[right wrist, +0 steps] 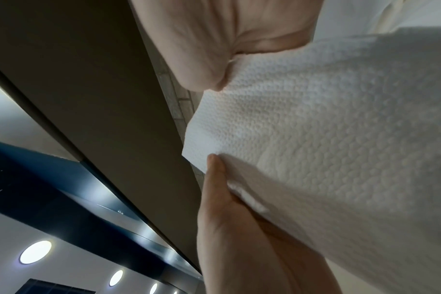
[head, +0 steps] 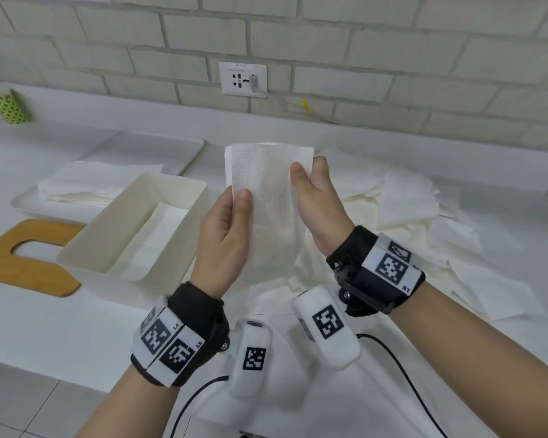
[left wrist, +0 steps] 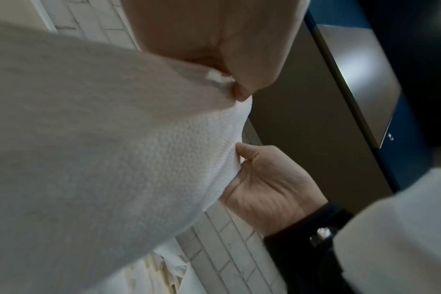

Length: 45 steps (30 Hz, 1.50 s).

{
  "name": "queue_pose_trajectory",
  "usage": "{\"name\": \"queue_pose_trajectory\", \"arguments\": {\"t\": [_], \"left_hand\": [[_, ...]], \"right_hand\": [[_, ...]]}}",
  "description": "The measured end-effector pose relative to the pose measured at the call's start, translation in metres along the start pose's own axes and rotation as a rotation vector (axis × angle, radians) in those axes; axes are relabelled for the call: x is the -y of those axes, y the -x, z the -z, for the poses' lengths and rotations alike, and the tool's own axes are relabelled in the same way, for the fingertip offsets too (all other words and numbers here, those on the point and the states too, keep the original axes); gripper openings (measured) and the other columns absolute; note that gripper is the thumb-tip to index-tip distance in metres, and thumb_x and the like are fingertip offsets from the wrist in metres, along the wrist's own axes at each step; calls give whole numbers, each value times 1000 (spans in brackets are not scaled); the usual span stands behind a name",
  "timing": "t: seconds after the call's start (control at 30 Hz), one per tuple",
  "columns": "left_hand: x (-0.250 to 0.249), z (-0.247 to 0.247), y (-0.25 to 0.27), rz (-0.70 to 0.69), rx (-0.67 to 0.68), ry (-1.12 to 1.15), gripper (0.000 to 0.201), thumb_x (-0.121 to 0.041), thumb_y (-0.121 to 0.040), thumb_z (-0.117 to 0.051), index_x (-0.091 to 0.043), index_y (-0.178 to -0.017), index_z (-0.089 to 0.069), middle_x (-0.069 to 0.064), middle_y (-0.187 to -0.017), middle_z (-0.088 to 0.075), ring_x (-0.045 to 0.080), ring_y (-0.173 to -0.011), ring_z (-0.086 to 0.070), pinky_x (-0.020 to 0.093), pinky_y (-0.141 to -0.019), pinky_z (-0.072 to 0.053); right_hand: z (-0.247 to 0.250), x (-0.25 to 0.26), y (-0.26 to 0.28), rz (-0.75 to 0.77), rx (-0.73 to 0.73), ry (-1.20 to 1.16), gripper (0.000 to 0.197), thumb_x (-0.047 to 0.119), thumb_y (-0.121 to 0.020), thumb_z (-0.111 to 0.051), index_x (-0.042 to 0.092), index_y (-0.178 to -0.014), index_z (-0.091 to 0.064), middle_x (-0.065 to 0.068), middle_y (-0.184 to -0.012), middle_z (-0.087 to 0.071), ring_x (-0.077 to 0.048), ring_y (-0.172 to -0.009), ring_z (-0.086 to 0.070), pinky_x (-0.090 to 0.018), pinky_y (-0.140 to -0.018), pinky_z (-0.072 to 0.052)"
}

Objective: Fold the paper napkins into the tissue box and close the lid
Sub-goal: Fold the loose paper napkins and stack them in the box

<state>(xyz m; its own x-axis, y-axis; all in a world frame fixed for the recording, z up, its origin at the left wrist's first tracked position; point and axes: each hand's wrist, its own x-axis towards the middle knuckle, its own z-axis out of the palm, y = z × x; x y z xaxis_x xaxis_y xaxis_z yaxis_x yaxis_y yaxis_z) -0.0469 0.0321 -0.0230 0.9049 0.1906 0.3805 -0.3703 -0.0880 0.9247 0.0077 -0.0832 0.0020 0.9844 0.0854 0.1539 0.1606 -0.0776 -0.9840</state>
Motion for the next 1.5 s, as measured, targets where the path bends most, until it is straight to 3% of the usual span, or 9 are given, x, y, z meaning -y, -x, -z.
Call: {"name": "queue_pose_trajectory", "arguments": {"t": [0.2, 0.33, 0.47, 0.6, 0.87, 1.0, 1.13, 1.27, 1.5], "left_hand": [[4, 5, -7, 51, -88, 9, 30, -22, -103, -36, -7, -92, -60, 0, -90, -64, 11, -85, -60, 35, -79, -50], [8, 7, -10, 70, -115, 62, 22, -15, -103, -37, -17, -121, -48, -2, -105, -65, 8, -96, -63, 30, -84, -52], [15, 9, -12, 242, -23, 237, 60, -18, -96, -50, -18, -147, -19, 0, -125, -61, 15, -116, -59, 38, -99, -47], [13, 10, -10, 371, 119, 351, 23, -5, -98, -44, -9, -113, -60, 10, -112, -70, 23, -100, -67, 34, -85, -56], [24, 24, -12, 265, -135, 95, 20, -8, -97, -49, -18, -91, -65, -14, -73, -71, 1, -68, -66, 17, -61, -51], [33, 33, -11, 278, -182, -4, 18, -13, -98, -47, -10, -107, -62, -7, -89, -68, 7, -78, -66, 23, -69, -50], [36, 38, -10, 284, -200, -47, 20, -12, -96, -43, -16, -103, -61, 1, -99, -66, 21, -93, -62, 39, -84, -50], [35, 42, -9, 310, -206, -41, 23, -5, -96, -41, -18, -95, -61, 0, -92, -64, 18, -86, -60, 34, -79, -49], [34, 39, -5, 317, -195, -55, 24, -5, -95, -42, -11, -110, -60, 1, -98, -66, 18, -88, -62, 30, -76, -48]], "right_hand": [[2, -7, 2, 74, 81, -93, 38, 11, -94, -50, 22, -118, -23, -7, -115, -48, -6, -92, -54, -23, -86, -47], [8, -15, 2, -17, 219, -88, 34, 6, -93, -51, 17, -119, -32, -6, -124, -51, -15, -113, -53, -37, -103, -41], [10, -14, 2, 148, 240, -21, 32, 3, -91, -48, 25, -102, -28, -21, -126, -44, -17, -108, -49, -34, -94, -45], [14, -17, 0, 222, 210, 70, 36, 5, -84, -53, 26, -101, -28, -7, -98, -55, -13, -82, -53, -28, -75, -46], [35, -26, 3, 150, 354, 484, 28, 8, -84, -64, 17, -98, -41, 7, -75, -59, -16, -68, -57, -11, -60, -40], [40, -43, 15, 243, 870, 1023, 23, 28, -78, -72, 21, -96, -60, 5, -95, -60, -14, -89, -51, -33, -81, -44], [30, -63, 35, 304, 1337, 1352, 66, 49, -63, -79, 22, -119, -55, 1, -118, -49, -17, -105, -40, -32, -89, -38], [27, -74, 44, 422, 1351, 1483, 79, 46, -60, -81, 20, -124, -43, -2, -122, -40, -21, -105, -40, -29, -77, -30], [32, -81, 48, 468, 1194, 1568, 37, 10, -91, -44, 18, -127, -45, -3, -117, -51, -24, -107, -48, -27, -77, -26]]}}
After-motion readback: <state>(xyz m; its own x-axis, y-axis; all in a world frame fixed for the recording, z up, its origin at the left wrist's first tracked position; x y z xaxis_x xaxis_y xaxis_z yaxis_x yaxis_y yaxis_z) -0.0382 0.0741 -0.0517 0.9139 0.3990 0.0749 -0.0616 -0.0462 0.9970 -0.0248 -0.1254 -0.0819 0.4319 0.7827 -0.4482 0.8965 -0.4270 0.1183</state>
